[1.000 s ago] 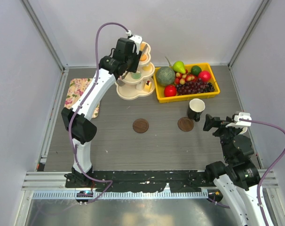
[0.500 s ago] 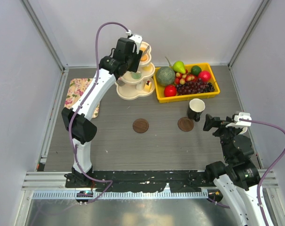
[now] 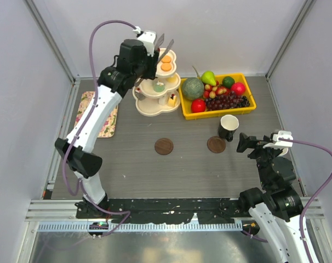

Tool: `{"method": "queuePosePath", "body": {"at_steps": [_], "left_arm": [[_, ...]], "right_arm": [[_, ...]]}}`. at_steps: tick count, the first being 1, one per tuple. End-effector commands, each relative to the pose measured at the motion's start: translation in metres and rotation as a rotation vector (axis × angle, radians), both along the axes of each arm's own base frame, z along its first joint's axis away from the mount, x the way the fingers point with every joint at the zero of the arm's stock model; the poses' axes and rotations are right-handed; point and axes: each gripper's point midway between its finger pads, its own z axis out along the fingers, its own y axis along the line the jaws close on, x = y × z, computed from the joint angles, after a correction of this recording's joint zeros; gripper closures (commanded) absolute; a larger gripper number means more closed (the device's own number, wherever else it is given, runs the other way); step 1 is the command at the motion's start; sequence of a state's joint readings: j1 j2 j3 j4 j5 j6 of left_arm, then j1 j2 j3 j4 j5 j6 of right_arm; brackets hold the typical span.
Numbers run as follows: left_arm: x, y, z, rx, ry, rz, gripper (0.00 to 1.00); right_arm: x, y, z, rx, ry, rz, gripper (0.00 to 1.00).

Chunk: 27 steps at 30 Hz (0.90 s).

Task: Serve the afternoon tea

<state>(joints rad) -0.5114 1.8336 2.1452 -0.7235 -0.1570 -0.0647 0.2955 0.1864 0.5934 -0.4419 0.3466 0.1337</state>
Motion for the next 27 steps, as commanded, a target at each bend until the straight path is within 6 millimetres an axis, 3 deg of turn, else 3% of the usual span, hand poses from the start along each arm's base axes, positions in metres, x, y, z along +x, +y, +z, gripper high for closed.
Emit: {"method": "queuePosePath", "body": {"at_steps": [1,5,11,14,19,24,27], "left_arm": [[-0.027,0.008,0.066,-0.125,-0.142,-0.014,0.51],[-0.044,0.035,0.068,-0.163,-0.148,0.041,0.52],[-0.060,0.102,0.030,-0.194,-0.101,0.189,0.53],[-0.064,0.146,-0.006,-0.206,-0.038,0.296,0.53],[-0.066,0.203,-0.066,-0.195,0.089,0.452,0.53],[-0.055,0.247,-0.138,-0.208,0.255,0.569,0.52],[-0.049,0.261,-0.173,-0.194,0.357,0.603,0.52]], "right_arm": [[-0.001,-0.002,0.012,0.008,-0.046,-0.010,0.02],[-0.001,-0.002,0.013,0.011,-0.048,-0.010,0.02],[-0.002,-0.002,0.013,0.012,-0.051,-0.006,0.02],[-0.002,-0.002,0.014,0.014,-0.055,-0.006,0.02],[-0.002,0.000,0.014,0.013,-0.054,0.002,0.02],[-0.003,-0.001,0.015,0.013,-0.059,0.001,0.02],[-0.004,-0.001,0.015,0.016,-0.063,-0.001,0.02]]}}
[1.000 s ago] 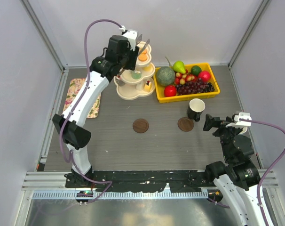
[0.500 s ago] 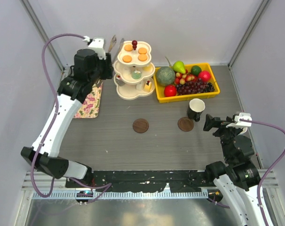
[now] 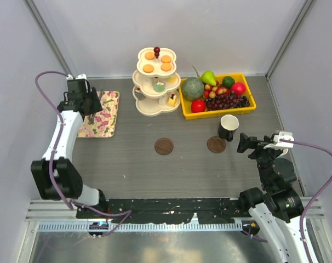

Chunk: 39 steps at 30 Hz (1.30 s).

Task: Serve the afternoon tea

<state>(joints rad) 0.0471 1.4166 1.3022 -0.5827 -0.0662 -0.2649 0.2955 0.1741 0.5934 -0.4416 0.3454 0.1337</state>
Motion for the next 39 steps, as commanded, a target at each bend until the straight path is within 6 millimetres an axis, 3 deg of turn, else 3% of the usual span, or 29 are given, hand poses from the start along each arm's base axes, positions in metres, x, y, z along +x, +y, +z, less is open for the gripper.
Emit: {"method": "queuePosePath", "body": {"at_steps": [1,10,14,20,25,28,33,35,39], "left_arm": [[0.019,0.014,-0.032,-0.052,0.067,0.027,0.52],[0.039,0.041,-0.094,-0.026,0.260,0.054,0.48],[0.040,0.054,-0.108,0.025,0.338,0.059,0.41],[0.041,0.061,-0.096,0.068,0.333,0.055,0.24],[0.036,0.054,-0.074,0.044,0.283,0.054,0.20],[0.032,0.036,-0.054,-0.044,0.221,0.041,0.22],[0.016,-0.022,-0.032,-0.175,0.136,-0.031,0.24],[0.008,-0.046,-0.029,-0.188,0.112,-0.079,0.25],[-0.012,-0.116,-0.031,-0.206,0.094,-0.229,0.29]], "right_arm": [[-0.002,-0.001,0.013,0.012,-0.050,-0.004,0.02],[-0.002,-0.001,0.012,0.013,-0.048,-0.001,0.02],[-0.001,0.000,0.013,0.012,-0.046,-0.001,0.02],[0.001,0.005,0.013,0.028,-0.037,0.024,0.02],[0.002,0.010,0.013,0.044,-0.018,0.045,0.02],[0.004,0.014,0.012,0.057,0.006,0.059,0.02],[0.008,0.025,0.003,0.093,0.068,0.094,0.02],[0.009,0.029,0.000,0.096,0.093,0.111,0.02],[0.011,0.029,0.001,0.085,0.126,0.108,0.02]]}}
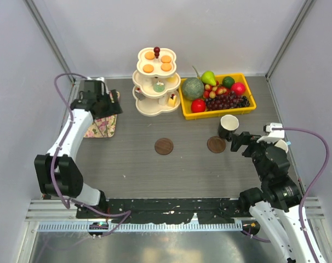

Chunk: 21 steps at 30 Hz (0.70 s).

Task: Serve the afternoon tea

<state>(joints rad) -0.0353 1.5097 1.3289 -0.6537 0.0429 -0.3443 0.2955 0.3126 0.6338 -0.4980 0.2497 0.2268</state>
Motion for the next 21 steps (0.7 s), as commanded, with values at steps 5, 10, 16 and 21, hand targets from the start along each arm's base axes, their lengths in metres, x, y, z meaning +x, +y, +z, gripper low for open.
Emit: {"method": "queuePosePath", "body": {"at_steps": [5,10,16,21], "left_arm": [[-0.036,-0.145,-0.023,-0.059,0.009,-0.308,0.30],[-0.056,-0.200,-0.059,-0.001,0.105,-0.437,0.35],[-0.068,-0.216,-0.092,0.019,0.193,-0.480,0.41],[-0.070,-0.216,-0.113,0.038,0.248,-0.481,0.49]], "right_arm": [[0.003,0.002,0.024,0.009,-0.013,0.003,0.02],[0.005,0.000,0.013,-0.015,0.003,-0.007,0.02],[0.002,-0.002,0.009,0.000,-0.013,-0.018,0.02],[-0.003,-0.003,0.011,0.020,-0.039,-0.015,0.02]]}}
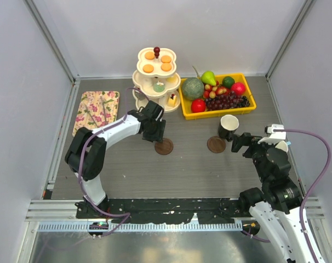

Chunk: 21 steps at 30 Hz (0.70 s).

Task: Serve the afternoon tea

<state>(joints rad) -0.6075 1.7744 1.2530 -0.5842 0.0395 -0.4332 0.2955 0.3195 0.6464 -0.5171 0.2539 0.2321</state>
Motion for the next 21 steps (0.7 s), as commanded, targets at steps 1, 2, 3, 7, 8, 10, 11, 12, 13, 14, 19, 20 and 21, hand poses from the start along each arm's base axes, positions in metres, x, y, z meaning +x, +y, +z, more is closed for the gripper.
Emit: {"method": "queuePosePath", "body": {"at_steps": [1,2,3,7,8,10,11,12,13,14,19,20,21], "left_arm": [[0.012,-0.006,0.003,-0.007,-0.019,0.014,0.53],[0.011,-0.006,0.000,-0.006,-0.010,0.021,0.53],[0.009,-0.005,-0.004,-0.001,0.000,0.025,0.53],[0.006,0.001,-0.015,0.031,0.021,0.036,0.55],[0.006,0.001,-0.017,0.037,0.022,0.033,0.55],[0.005,0.003,-0.024,0.049,0.037,0.032,0.56],[0.008,0.008,-0.026,0.078,0.027,0.044,0.57],[0.008,0.008,-0.029,0.088,0.033,0.041,0.58],[0.008,0.009,-0.031,0.095,0.039,0.041,0.59],[0.007,0.008,-0.034,0.099,0.047,0.042,0.60],[0.005,0.010,-0.042,0.110,0.062,0.050,0.65],[0.004,0.012,-0.043,0.119,0.067,0.050,0.66],[0.005,0.013,-0.044,0.128,0.066,0.053,0.68]], "right_arm": [[-0.002,-0.002,0.012,0.022,-0.056,-0.012,0.02],[-0.002,-0.002,0.012,0.021,-0.056,-0.009,0.02],[-0.002,-0.002,0.012,0.019,-0.058,-0.007,0.02],[-0.003,0.000,0.014,0.026,-0.066,0.004,0.02],[-0.004,0.001,0.015,0.030,-0.073,0.008,0.02],[-0.006,0.001,0.018,0.043,-0.087,0.008,0.02],[-0.006,0.001,0.017,0.042,-0.087,0.007,0.02],[-0.007,0.000,0.019,0.046,-0.093,0.007,0.02],[-0.006,0.000,0.018,0.044,-0.092,0.005,0.02],[-0.007,0.000,0.019,0.047,-0.097,0.004,0.02],[-0.007,0.001,0.019,0.050,-0.097,0.008,0.02],[-0.006,0.001,0.019,0.050,-0.096,0.008,0.02],[-0.006,0.001,0.019,0.051,-0.094,0.009,0.02]]}}
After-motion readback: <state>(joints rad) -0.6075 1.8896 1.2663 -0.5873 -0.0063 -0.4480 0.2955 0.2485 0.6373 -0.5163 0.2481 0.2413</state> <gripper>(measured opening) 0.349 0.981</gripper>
